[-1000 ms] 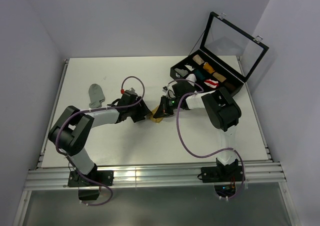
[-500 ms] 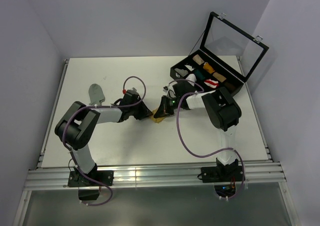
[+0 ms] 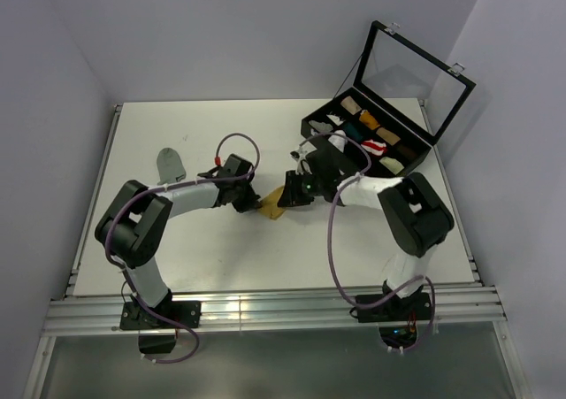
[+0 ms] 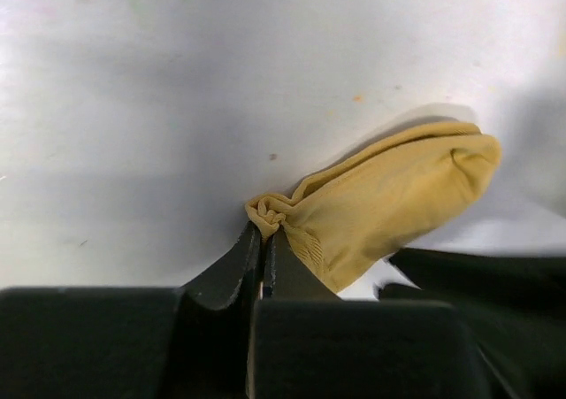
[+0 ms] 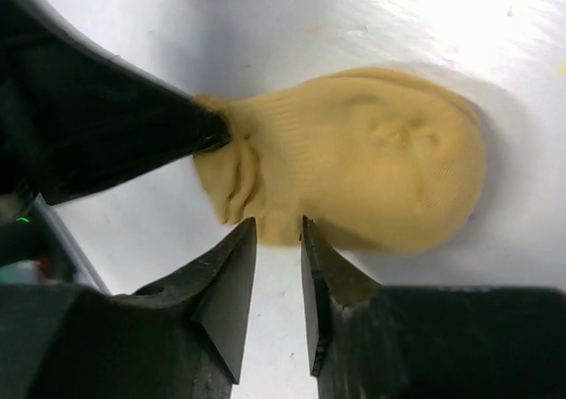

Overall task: Roll the socks
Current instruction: Roll the sock at the center of the board.

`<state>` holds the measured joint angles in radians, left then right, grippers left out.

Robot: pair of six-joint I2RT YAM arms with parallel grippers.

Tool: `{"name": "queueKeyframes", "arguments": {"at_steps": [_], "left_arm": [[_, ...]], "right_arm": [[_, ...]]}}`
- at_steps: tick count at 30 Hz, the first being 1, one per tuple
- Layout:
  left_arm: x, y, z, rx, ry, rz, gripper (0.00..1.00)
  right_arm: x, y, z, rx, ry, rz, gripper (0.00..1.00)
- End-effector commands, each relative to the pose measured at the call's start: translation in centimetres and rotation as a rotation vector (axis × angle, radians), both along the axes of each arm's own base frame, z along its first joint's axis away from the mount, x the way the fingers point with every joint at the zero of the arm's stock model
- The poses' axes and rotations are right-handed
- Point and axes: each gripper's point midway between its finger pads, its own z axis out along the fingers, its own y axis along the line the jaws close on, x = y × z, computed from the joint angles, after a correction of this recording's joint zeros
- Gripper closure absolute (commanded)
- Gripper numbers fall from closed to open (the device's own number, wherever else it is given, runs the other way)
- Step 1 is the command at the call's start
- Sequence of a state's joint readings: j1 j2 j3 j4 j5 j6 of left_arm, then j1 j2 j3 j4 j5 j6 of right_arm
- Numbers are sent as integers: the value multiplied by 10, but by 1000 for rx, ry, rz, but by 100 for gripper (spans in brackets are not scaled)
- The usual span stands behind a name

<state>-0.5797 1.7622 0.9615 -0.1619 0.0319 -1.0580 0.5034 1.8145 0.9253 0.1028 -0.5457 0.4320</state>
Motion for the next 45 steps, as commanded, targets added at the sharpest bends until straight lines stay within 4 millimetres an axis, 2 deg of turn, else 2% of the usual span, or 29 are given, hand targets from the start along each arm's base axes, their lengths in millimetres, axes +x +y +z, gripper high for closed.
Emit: {"name": "queueKeyframes", "arguments": {"at_steps": [1, 2, 3, 5, 11, 14, 18, 22, 28, 36, 45], "left_arm": [[-16, 26, 0, 156, 71, 15, 99], [-16, 26, 1, 161, 77, 15, 99], [-16, 27, 3, 166, 81, 18, 99], [-15, 25, 6, 164, 80, 13, 99], [-16, 21, 13, 144, 91, 5, 99], [-18, 19, 15, 125, 95, 8, 99], [-19, 17, 16, 106, 98, 15, 99], [-18, 19, 17, 100, 102, 31, 100], [-18, 19, 19, 76, 109, 49, 99], [-19, 20, 17, 49, 124, 66, 100], [-23, 16, 13, 20, 141, 62, 100]], "right_arm": [[20, -3, 39, -154, -361, -20, 64], [8, 7, 40, -177, -408, 12, 59], [6, 9, 50, -203, -484, 24, 58], [-4, 18, 53, -255, -588, 26, 52], [-18, 38, 65, -360, -800, 18, 48], [-26, 51, 61, -370, -841, 40, 47], [-29, 61, 48, -388, -865, 71, 47], [-32, 70, 43, -379, -877, 97, 47], [-32, 76, 24, -386, -861, 123, 49], [-39, 81, 0, -399, -829, 155, 51], [-32, 79, -15, -439, -832, 119, 52]]}}
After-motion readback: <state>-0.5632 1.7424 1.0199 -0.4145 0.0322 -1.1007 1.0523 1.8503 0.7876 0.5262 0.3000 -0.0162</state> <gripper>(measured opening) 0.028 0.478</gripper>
